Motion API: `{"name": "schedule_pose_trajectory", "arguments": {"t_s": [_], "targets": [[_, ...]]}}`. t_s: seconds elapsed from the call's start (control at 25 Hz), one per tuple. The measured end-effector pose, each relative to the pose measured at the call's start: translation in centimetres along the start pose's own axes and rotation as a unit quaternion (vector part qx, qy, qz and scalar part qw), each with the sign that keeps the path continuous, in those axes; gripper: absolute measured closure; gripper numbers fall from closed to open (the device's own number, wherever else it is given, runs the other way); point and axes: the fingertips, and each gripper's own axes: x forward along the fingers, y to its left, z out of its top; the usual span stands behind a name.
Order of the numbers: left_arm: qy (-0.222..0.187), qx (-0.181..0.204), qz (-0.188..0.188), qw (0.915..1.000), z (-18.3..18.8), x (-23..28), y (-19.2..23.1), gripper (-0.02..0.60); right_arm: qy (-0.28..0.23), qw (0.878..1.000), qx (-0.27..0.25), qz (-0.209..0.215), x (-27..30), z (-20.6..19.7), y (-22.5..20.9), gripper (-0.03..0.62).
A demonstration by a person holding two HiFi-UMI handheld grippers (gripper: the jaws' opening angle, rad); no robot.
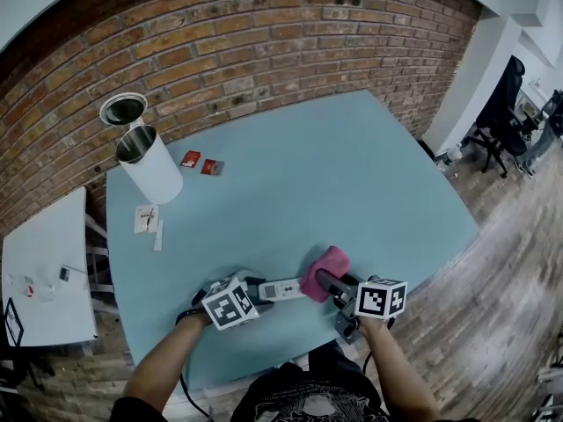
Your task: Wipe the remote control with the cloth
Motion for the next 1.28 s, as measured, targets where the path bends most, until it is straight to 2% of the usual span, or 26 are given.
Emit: {"name": "schedule_pose_trajectory", "arguments": {"t_s": [0.12,0.24,0.32,0.4,0.48,0.6,0.68,0.72,1.0,1.16,1.28], "targets": [[-0.015,-0.007,0.025,0.9996,0.2,-0.7,0.6,0.33,-0.004,1.0,-0.005,-0.004,0.0,-0.1,0.6,0.532],[-0.042,-0.03,0.044,0.9977,0.7,-1.9,0.7,0.33,-0.006,1.0,-0.017,-0.011,-0.2,-0.2,1.1,0.531],[-0.072,-0.054,0.06,0.9942,1.4,-2.8,0.7,0.331,-0.008,0.999,-0.031,-0.016,-0.2,-0.1,1.7,0.531],[-0.111,-0.082,0.083,0.9869,2.4,-4.0,0.6,0.348,-0.012,0.998,-0.058,-0.024,-0.1,0.1,2.3,0.531],[-0.147,-0.108,0.117,0.9761,3.6,-5.2,0.5,0.35,-0.012,0.995,-0.095,-0.03,0.0,0.3,3.0,0.531],[-0.189,-0.138,0.173,0.9569,5.3,-6.6,0.3,0.388,-0.007,0.988,-0.148,-0.033,0.0,0.3,4.1,0.532],[-0.21,-0.162,0.22,0.9388,6.1,-7.7,0.5,0.539,-0.008,0.984,-0.175,-0.031,-0.2,0.5,4.9,0.531],[-0.217,-0.174,0.238,0.9305,6.4,-8.0,0.5,0.581,-0.01,0.982,-0.186,-0.028,-0.4,0.6,5.3,0.531],[-0.232,-0.256,0.292,0.8917,8.2,-7.4,-2.6,0.583,-0.007,0.962,-0.273,-0.006,-2.7,0.0,7.9,0.533],[-0.234,-0.275,0.323,0.8747,9.6,-7.1,-4.4,0.583,0.005,0.95,-0.311,0.006,-4.0,-1.1,8.6,0.533],[-0.247,-0.302,0.348,0.8527,10.2,-7.4,-5.4,0.583,0.013,0.946,-0.323,0.011,-4.9,-2.0,8.6,0.533]]}}
